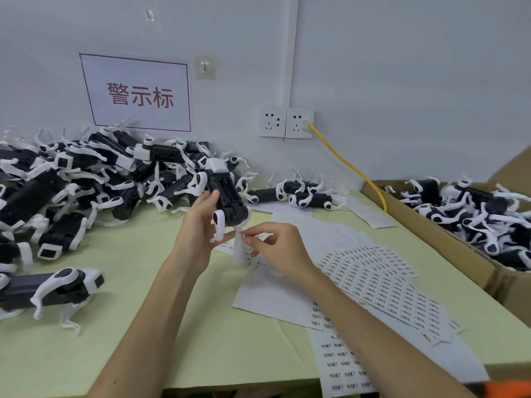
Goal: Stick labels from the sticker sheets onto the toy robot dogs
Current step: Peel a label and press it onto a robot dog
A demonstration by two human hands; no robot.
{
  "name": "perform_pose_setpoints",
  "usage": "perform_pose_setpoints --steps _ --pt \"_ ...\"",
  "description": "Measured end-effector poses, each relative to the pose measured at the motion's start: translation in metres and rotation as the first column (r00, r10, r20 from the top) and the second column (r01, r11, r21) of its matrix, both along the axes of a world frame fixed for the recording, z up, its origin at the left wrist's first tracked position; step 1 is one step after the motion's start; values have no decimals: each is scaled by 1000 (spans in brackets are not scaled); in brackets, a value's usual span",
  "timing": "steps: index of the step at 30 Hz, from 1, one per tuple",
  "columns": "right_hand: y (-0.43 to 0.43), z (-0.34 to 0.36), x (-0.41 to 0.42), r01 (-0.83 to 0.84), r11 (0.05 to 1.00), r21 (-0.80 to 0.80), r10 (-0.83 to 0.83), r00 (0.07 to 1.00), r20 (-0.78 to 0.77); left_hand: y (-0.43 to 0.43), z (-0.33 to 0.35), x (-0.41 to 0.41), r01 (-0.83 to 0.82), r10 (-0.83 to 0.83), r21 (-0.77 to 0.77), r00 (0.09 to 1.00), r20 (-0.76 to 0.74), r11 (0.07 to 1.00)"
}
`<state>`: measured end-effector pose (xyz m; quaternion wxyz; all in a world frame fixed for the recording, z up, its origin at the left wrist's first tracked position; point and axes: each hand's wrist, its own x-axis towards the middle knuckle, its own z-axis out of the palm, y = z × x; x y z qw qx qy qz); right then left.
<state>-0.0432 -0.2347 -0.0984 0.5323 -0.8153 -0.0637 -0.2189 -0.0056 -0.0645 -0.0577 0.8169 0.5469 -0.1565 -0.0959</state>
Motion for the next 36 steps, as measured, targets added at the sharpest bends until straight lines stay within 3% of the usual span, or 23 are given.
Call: perform_pose_setpoints --steps 7,14,27,36 --pt "4 5 -4 20 1000 14 -21 997 67 -2 1 -2 11 -11 -2 1000 0 1000" --pt "2 4 -4 43 997 58 -48 996 77 -6 0 -3 85 -84 -120 996 14 989" --pt "-1 6 -5 23 1000 21 -24 998 63 -5 -5 1 155 -157 20 985 76 988" --pt "-5 5 -3 40 999 17 -41 998 38 -8 -5 -1 181 -179 -26 982 66 983"
